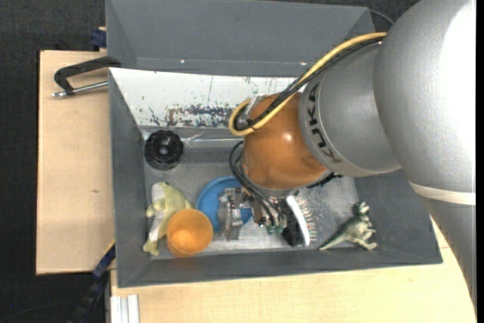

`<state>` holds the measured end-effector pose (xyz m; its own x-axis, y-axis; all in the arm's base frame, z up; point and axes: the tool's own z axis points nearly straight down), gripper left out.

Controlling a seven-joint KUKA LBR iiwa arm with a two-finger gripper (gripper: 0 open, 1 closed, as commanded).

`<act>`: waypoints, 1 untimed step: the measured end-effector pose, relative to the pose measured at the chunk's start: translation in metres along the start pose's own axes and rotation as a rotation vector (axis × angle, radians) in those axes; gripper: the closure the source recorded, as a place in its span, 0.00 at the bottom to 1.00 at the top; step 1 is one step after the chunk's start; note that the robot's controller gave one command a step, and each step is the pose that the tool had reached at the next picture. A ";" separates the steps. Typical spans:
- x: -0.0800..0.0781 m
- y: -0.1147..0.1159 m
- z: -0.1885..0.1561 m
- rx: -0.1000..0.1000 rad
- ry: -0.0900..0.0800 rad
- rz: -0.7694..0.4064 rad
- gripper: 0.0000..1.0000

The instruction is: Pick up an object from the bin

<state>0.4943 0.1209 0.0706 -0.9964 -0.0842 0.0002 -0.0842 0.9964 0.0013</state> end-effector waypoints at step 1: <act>0.001 0.003 -0.109 -0.001 -0.014 -0.048 1.00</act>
Offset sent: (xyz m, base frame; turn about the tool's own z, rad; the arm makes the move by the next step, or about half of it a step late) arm -0.0032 0.0011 0.1032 -0.0480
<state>0.4935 0.1234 0.1794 -0.9911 -0.1323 -0.0137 -0.1324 0.9912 0.0021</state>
